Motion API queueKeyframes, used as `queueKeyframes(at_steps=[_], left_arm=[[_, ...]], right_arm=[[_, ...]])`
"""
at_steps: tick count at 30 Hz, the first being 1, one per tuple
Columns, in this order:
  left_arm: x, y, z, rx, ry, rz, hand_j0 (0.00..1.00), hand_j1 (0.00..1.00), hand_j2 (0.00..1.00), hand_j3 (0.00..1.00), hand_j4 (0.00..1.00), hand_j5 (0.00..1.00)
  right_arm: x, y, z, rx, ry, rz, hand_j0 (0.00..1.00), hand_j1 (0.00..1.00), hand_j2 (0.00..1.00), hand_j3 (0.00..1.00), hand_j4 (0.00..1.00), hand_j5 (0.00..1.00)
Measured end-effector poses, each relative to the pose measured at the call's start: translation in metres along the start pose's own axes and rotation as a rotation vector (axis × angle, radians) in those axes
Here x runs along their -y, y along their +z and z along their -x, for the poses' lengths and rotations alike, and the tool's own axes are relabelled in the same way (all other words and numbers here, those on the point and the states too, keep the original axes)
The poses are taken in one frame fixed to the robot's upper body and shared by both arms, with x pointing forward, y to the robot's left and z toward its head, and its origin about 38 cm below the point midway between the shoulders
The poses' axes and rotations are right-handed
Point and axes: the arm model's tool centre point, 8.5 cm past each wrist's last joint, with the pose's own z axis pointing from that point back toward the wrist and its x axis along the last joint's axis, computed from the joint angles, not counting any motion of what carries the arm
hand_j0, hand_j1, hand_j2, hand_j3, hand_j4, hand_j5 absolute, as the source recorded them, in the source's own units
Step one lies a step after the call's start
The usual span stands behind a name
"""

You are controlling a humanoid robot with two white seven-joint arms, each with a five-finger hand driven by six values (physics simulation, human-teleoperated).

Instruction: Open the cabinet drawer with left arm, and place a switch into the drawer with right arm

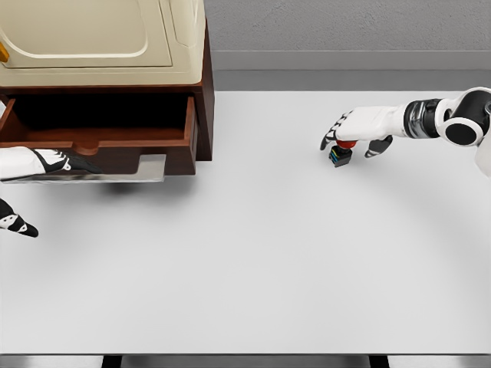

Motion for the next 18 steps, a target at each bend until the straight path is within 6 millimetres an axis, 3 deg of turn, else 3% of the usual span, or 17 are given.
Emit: queueKeyframes(at_steps=[6,8,14,18], left_arm=[[-0.008,0.002,-0.004,0.031,0.016,-0.033,1.00,1.00,1.00,1.00,1.00,1.00],[-0.009,0.004,-0.006,0.048,0.008,-0.041,1.00,1.00,1.00,1.00,1.00,1.00],[-0.014,0.026,0.021,-0.011,0.029,-0.090,1.00,1.00,1.00,1.00,1.00,1.00],[-0.016,0.038,0.034,-0.050,0.050,-0.117,1.00,1.00,1.00,1.00,1.00,1.00]], right_arm=[[0.000,-0.002,0.000,0.002,-0.005,0.002,0.59,0.59,0.59,0.59,0.59,0.59],[0.000,-0.002,-0.001,0.003,-0.005,0.002,0.59,0.59,0.59,0.59,0.59,0.59],[0.000,-0.002,-0.001,0.004,-0.004,0.001,0.59,0.59,0.59,0.59,0.59,0.59],[0.000,-0.003,-0.001,0.004,-0.007,0.002,0.50,0.50,0.50,0.50,0.50,0.50]])
